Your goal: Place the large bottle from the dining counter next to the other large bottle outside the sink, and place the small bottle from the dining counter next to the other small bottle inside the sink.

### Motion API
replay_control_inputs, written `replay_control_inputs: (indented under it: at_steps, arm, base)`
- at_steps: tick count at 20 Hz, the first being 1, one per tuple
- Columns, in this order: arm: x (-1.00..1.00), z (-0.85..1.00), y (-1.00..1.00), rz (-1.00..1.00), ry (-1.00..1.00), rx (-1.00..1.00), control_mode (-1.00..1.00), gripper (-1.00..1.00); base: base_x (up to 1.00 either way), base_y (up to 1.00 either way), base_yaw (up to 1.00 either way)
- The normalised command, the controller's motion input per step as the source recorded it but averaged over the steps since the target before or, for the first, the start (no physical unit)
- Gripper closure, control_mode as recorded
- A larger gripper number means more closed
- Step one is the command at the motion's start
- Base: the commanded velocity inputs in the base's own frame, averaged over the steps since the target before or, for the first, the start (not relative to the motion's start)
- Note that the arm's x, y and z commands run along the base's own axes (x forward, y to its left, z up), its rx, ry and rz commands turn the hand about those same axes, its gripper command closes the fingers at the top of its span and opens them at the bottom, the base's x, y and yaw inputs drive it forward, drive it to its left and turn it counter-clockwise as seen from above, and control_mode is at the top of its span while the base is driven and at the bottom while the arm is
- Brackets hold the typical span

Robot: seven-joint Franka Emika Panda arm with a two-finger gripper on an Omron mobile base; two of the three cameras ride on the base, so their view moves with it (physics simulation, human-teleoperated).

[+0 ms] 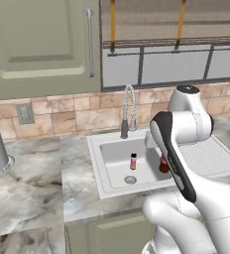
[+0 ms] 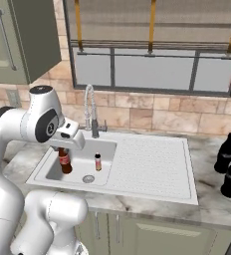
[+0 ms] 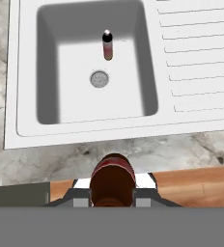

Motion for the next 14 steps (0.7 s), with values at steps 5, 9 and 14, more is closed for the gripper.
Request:
replay_control_inputs:
  at_steps: [5,9,14]
  arm:
    - [0.0,0.0,0.0,0.0,0.0,0.0,1.0,1.0]
    - [0.0,0.0,0.0,0.0,0.0,0.0,1.0,1.0]
    - [0.0,0.0,0.0,0.0,0.0,0.0,1.0,1.0]
  base:
    - [0.0,0.0,0.0]
    - [0.0,0.0,0.0]
    - [0.0,0.0,0.0]
